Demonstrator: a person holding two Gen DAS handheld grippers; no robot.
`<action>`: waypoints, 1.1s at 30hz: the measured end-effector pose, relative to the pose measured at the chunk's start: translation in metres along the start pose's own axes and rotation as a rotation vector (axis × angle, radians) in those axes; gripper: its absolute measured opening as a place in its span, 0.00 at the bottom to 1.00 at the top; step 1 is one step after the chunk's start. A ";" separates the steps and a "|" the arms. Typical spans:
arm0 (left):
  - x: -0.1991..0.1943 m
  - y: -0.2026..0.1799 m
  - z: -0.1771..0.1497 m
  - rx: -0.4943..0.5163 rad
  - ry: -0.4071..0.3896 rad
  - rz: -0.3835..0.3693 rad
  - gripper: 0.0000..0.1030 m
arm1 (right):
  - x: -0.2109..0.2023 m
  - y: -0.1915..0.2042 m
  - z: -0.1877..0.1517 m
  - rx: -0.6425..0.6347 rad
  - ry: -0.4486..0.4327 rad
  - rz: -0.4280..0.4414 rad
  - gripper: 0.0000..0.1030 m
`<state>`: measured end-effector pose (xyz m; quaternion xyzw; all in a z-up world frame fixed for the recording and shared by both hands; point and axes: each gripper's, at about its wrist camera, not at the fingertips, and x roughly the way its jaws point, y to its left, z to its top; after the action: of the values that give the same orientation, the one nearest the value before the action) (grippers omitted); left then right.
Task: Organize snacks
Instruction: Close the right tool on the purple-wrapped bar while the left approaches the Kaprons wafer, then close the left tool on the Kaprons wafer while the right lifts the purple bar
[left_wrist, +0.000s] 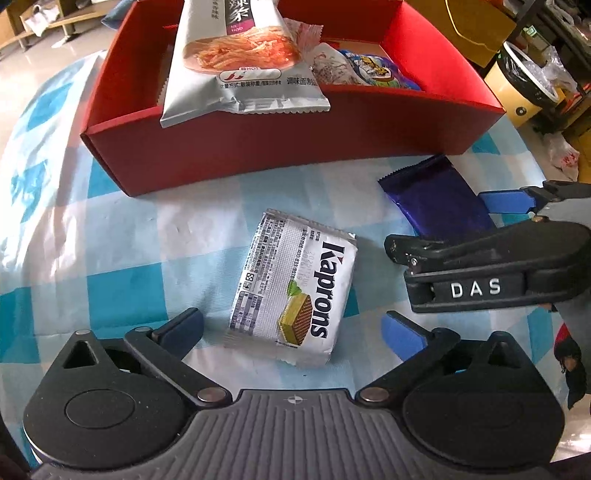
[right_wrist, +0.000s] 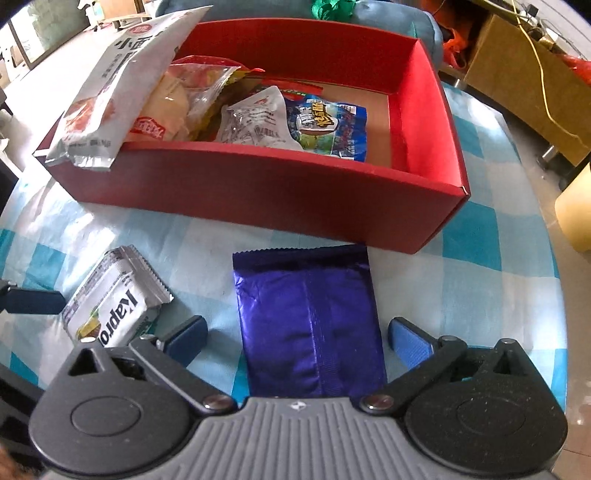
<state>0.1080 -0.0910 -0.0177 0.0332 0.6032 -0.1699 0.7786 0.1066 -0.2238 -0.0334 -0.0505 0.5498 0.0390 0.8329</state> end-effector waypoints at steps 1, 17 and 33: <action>0.000 0.001 0.001 -0.003 0.003 -0.003 1.00 | -0.002 0.001 -0.002 0.004 0.000 0.000 0.92; -0.021 0.005 -0.001 0.019 -0.030 0.005 0.64 | -0.043 0.005 -0.022 0.022 -0.059 -0.033 0.63; -0.037 -0.004 -0.008 0.040 -0.071 -0.021 0.64 | -0.070 0.007 -0.032 0.059 -0.116 -0.040 0.63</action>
<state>0.0916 -0.0842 0.0158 0.0364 0.5721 -0.1908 0.7968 0.0492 -0.2218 0.0184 -0.0346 0.5003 0.0092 0.8651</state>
